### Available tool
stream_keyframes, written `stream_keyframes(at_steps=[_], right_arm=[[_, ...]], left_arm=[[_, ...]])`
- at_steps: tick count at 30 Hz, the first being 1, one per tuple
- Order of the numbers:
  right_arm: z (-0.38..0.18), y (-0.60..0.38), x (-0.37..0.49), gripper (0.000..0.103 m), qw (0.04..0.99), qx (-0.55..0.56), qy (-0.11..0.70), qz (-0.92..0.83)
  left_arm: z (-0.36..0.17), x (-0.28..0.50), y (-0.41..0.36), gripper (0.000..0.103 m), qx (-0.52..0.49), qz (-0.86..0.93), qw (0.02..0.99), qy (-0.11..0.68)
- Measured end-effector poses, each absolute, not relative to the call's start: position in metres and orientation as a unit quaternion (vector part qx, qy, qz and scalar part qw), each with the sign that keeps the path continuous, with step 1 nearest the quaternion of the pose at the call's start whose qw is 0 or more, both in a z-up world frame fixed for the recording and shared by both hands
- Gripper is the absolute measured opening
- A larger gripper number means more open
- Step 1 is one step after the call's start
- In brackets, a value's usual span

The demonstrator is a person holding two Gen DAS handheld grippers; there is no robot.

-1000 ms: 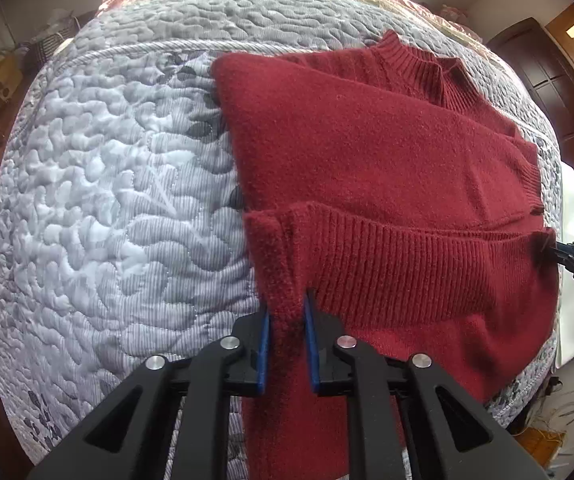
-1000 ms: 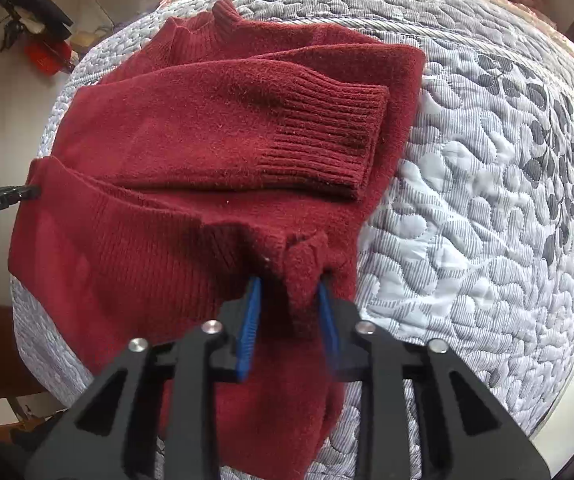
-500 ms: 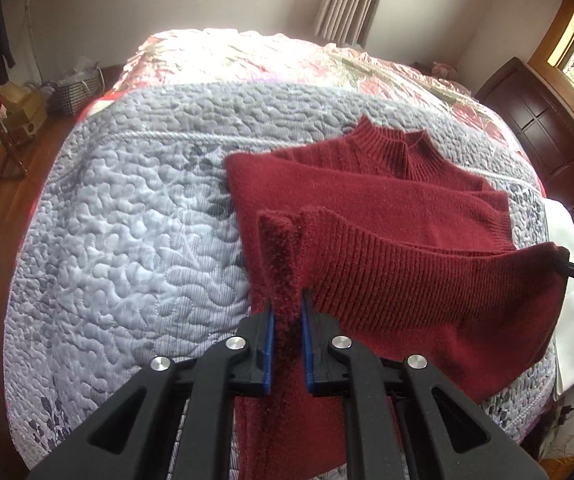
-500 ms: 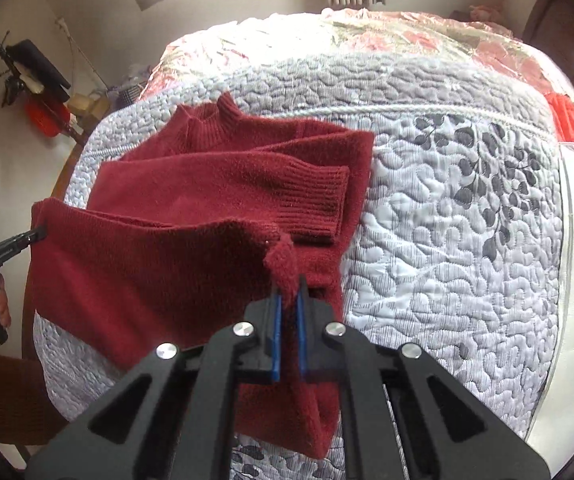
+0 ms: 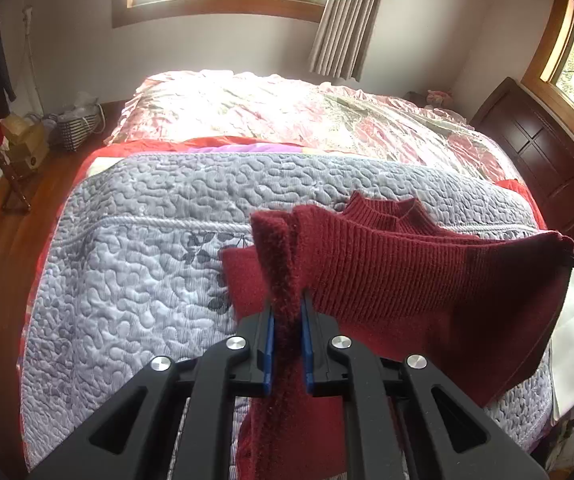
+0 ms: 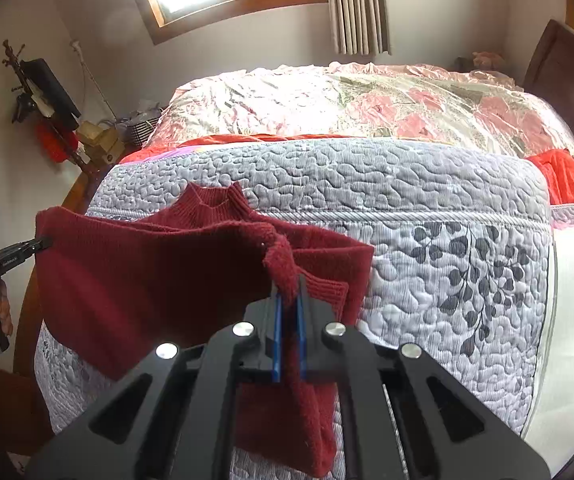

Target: Fold small clothes

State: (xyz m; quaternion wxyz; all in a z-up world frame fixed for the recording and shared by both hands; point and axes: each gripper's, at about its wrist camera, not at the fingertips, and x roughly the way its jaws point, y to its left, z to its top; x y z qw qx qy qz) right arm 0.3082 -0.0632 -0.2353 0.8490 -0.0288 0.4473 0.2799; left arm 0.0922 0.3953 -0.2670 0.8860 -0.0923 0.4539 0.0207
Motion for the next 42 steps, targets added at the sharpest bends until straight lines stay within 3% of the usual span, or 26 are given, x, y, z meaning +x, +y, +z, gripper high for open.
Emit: stream_keyframes(at_steps=[15, 42], right_arm=[[-0.241, -0.047, 0.349, 0.005, 0.855, -0.030, 0.442, 0.270], [-0.261, -0.036, 0.403, 0.005, 0.854, -0.016, 0.449, 0.262]], left_arm=[[-0.255, 0.139, 0.394, 0.010, -0.059, 0.003, 0.896, 0.440], [-0.281, 0.201, 0.409, 0.010, -0.060, -0.009, 0.888, 0.455]])
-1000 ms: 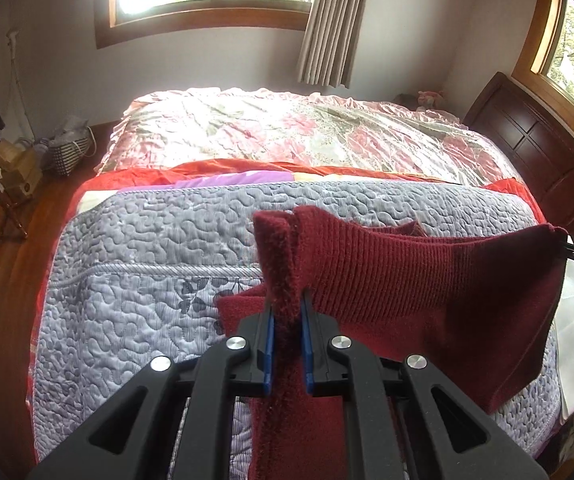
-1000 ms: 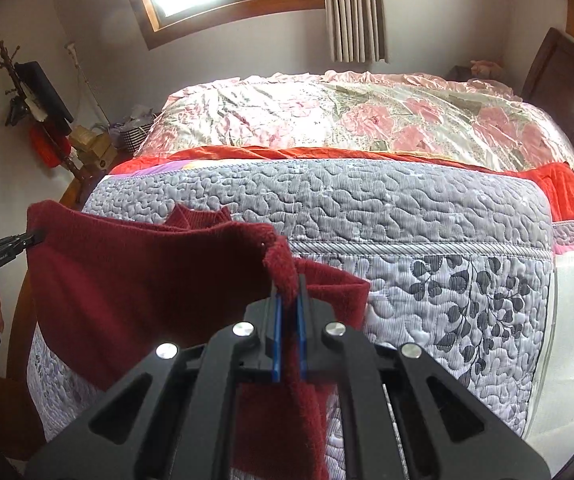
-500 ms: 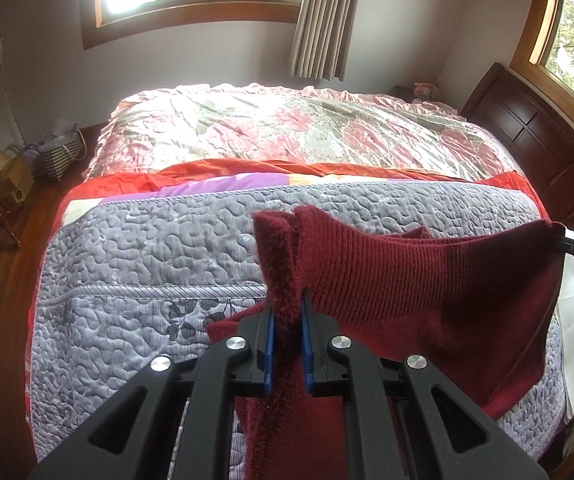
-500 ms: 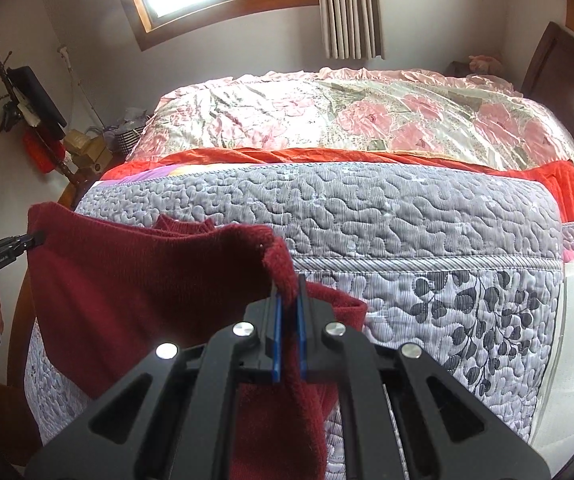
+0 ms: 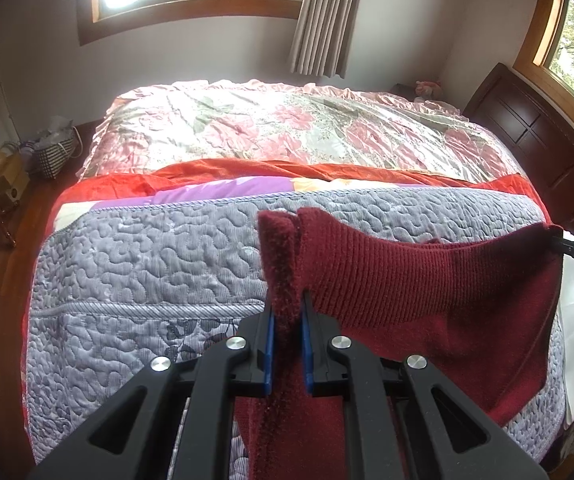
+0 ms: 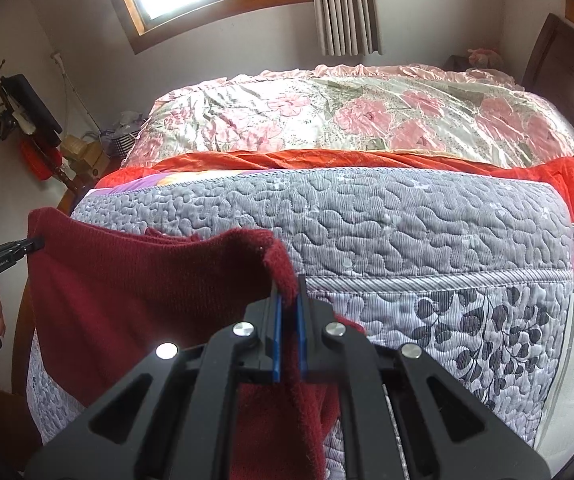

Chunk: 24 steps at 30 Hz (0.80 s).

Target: Fold small clothes

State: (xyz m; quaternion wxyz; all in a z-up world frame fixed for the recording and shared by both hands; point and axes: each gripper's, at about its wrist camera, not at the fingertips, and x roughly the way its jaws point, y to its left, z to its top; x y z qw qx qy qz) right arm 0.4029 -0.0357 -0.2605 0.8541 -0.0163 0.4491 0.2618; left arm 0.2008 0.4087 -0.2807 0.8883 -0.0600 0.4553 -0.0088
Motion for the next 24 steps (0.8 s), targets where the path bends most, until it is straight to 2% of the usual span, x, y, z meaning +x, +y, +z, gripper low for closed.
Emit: stream_keyframes(at_steps=[7, 24], right_arm=[[-0.261, -0.027, 0.420, 0.005, 0.853, -0.019, 0.448, 0.265], [-0.317, -0.017, 0.463, 0.005, 0.841, -0.019, 0.490, 0.231]], left_arm=[[-0.294, 0.220, 0.423, 0.010, -0.079, -0.004, 0.881, 0.467], [-0.344, 0.247, 0.432, 0.010, -0.082, -0.007, 0.864, 0.497]])
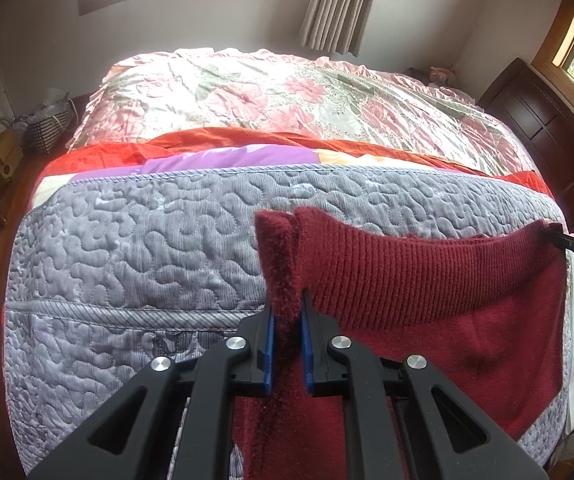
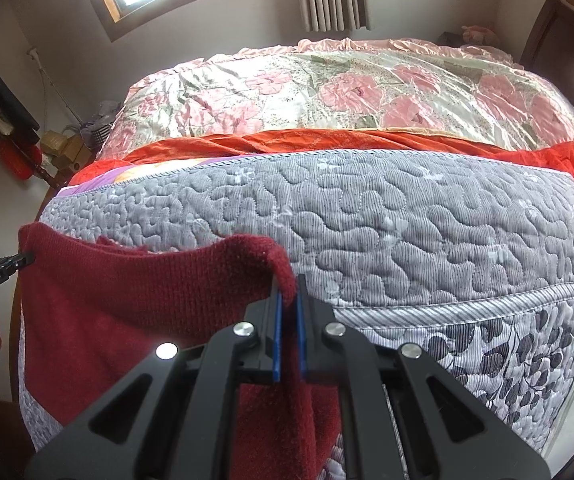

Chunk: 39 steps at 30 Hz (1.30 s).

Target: Fold small clothes

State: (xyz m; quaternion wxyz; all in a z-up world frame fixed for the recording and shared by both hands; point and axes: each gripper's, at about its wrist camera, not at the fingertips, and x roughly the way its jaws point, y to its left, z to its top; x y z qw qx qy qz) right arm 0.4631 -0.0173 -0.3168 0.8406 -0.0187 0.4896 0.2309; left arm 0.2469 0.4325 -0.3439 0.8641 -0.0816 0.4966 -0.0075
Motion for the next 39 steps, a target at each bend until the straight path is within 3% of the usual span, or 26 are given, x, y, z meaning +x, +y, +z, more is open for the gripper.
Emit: stream_keyframes(at_steps=[10, 19, 22, 26, 35, 39], right_arm=[[-0.352, -0.014, 0.482, 0.005, 0.833, -0.025, 0.515, 0.203], [-0.349, -0.023, 0.472, 0.026, 0.841, -0.014, 0.507, 0.186], [-0.336, -0.035, 0.455, 0.044, 0.846, 0.007, 0.500, 0.185], [-0.330, -0.061, 0.414, 0.049, 0.830, 0.045, 0.523, 0.191], [-0.366, -0.119, 0.317, 0.052, 0.738, 0.176, 0.617, 0.209], [-0.382, -0.114, 0.295, 0.055, 0.718, 0.160, 0.640, 0.223]], left_arm=[[-0.380, 0.261, 0.438, 0.012, -0.054, 0.011, 0.848, 0.527], [-0.383, 0.251, 0.442, 0.026, -0.054, 0.035, 0.843, 0.533], [-0.374, 0.237, 0.446, 0.042, -0.061, 0.041, 0.846, 0.528], [-0.355, 0.193, 0.447, 0.063, -0.096, 0.027, 0.850, 0.518], [-0.383, 0.085, 0.441, 0.064, -0.170, 0.020, 0.786, 0.594], [-0.399, 0.072, 0.439, 0.067, -0.208, 0.018, 0.763, 0.611]])
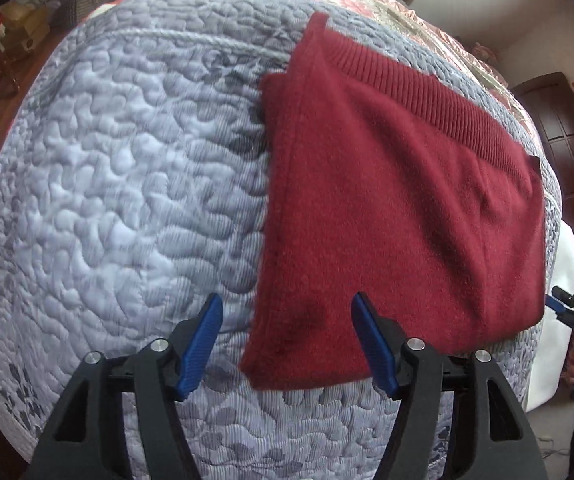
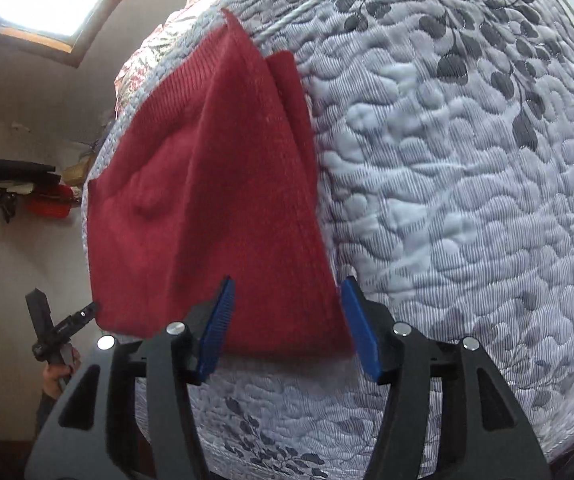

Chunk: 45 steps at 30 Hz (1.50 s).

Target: Fold small clothes

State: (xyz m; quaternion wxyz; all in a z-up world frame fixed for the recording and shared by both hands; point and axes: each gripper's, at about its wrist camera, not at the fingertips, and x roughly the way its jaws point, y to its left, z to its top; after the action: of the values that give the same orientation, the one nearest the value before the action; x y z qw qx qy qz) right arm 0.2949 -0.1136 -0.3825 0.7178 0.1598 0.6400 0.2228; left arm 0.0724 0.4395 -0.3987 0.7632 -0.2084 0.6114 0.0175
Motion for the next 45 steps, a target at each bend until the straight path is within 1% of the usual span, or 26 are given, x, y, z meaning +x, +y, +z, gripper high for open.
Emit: stream_keyframes(at_steps=[2, 3, 4, 5, 6, 8, 11, 14, 17, 19, 21, 24, 26, 27, 29, 30, 31, 32, 34, 35, 37, 39, 40, 42, 44, 45], right_arm=[[-0.387, -0.108, 0.288, 0.053, 0.718, 0.145, 0.642, 0.228], [-0.389, -0.106, 0.287, 0.038, 0.717, 0.138, 0.644, 0.229], [-0.392, -0.103, 0.286, 0.027, 0.715, 0.125, 0.648, 0.228], [-0.393, -0.101, 0.285, 0.008, 0.716, 0.108, 0.651, 0.225], [-0.392, -0.099, 0.283, 0.006, 0.721, 0.092, 0.649, 0.223], [-0.389, -0.101, 0.280, 0.005, 0.726, 0.085, 0.646, 0.222], [-0.398, -0.113, 0.278, 0.005, 0.725, 0.084, 0.654, 0.199], [-0.420, -0.112, 0.277, 0.004, 0.716, 0.066, 0.669, 0.191], [-0.417, -0.105, 0.281, 0.007, 0.712, 0.068, 0.672, 0.193], [-0.405, -0.108, 0.283, 0.020, 0.712, 0.079, 0.668, 0.200], [-0.382, -0.114, 0.279, 0.024, 0.731, 0.083, 0.649, 0.193], [-0.338, -0.108, 0.277, 0.025, 0.764, 0.076, 0.604, 0.213], [-0.329, -0.085, 0.274, 0.025, 0.757, 0.083, 0.595, 0.255], [-0.331, -0.071, 0.274, 0.029, 0.750, 0.085, 0.594, 0.278], [-0.345, -0.033, 0.272, 0.039, 0.730, 0.089, 0.598, 0.319], [-0.356, -0.016, 0.269, 0.037, 0.714, 0.078, 0.608, 0.338], [-0.368, -0.003, 0.264, 0.037, 0.704, 0.061, 0.616, 0.349], [-0.382, 0.007, 0.258, 0.038, 0.694, 0.043, 0.626, 0.352], [-0.407, 0.016, 0.244, 0.034, 0.681, -0.005, 0.642, 0.352], [-0.414, 0.018, 0.237, 0.029, 0.688, -0.034, 0.633, 0.353], [-0.410, 0.019, 0.231, 0.028, 0.698, -0.073, 0.607, 0.373], [-0.393, 0.018, 0.235, 0.030, 0.693, -0.060, 0.610, 0.380], [-0.381, 0.010, 0.240, 0.031, 0.700, -0.035, 0.600, 0.387], [-0.359, -0.001, 0.256, 0.039, 0.724, 0.004, 0.574, 0.384], [-0.354, -0.011, 0.282, 0.039, 0.731, 0.054, 0.569, 0.373], [-0.357, -0.013, 0.295, 0.039, 0.730, 0.080, 0.570, 0.369]], left_arm=[[-0.405, 0.070, 0.435, 0.064, -0.209, 0.016, 0.757, 0.618], [-0.409, 0.070, 0.434, 0.044, -0.209, 0.016, 0.752, 0.625], [-0.413, 0.071, 0.433, 0.037, -0.211, 0.016, 0.744, 0.634], [-0.416, 0.071, 0.430, 0.030, -0.207, 0.020, 0.738, 0.641], [-0.416, 0.070, 0.428, 0.023, -0.197, 0.025, 0.739, 0.644], [-0.413, 0.070, 0.422, 0.017, -0.178, 0.036, 0.740, 0.648], [-0.417, 0.070, 0.418, 0.016, -0.172, 0.060, 0.735, 0.653], [-0.430, 0.060, 0.419, 0.016, -0.182, 0.069, 0.730, 0.655], [-0.430, 0.059, 0.417, 0.017, -0.184, 0.068, 0.734, 0.650], [-0.423, 0.060, 0.416, 0.032, -0.182, 0.058, 0.737, 0.649], [-0.403, 0.060, 0.427, 0.053, -0.169, 0.061, 0.746, 0.642], [-0.357, 0.053, 0.421, 0.062, -0.118, 0.085, 0.787, 0.600], [-0.331, 0.051, 0.408, 0.063, -0.117, 0.051, 0.818, 0.561], [-0.324, 0.053, 0.399, 0.064, -0.131, 0.021, 0.828, 0.545], [-0.328, 0.063, 0.374, 0.064, -0.162, -0.053, 0.829, 0.532], [-0.337, 0.067, 0.362, 0.064, -0.163, -0.071, 0.824, 0.538], [-0.352, 0.068, 0.356, 0.062, -0.155, -0.074, 0.816, 0.552], [-0.370, 0.068, 0.352, 0.052, -0.158, -0.072, 0.801, 0.573], [-0.412, 0.062, 0.354, 0.044, -0.164, -0.061, 0.766, 0.619], [-0.426, 0.056, 0.354, 0.038, -0.156, -0.058, 0.759, 0.630], [-0.433, 0.047, 0.357, 0.037, -0.165, -0.060, 0.760, 0.626], [-0.419, 0.047, 0.360, 0.037, -0.181, -0.062, 0.760, 0.621], [-0.406, 0.050, 0.359, 0.039, -0.191, -0.072, 0.766, 0.610], [-0.375, 0.058, 0.353, 0.058, -0.218, -0.107, 0.784, 0.571], [-0.356, 0.077, 0.344, 0.067, -0.237, -0.143, 0.798, 0.536], [-0.354, 0.092, 0.339, 0.068, -0.254, -0.162, 0.796, 0.525]])
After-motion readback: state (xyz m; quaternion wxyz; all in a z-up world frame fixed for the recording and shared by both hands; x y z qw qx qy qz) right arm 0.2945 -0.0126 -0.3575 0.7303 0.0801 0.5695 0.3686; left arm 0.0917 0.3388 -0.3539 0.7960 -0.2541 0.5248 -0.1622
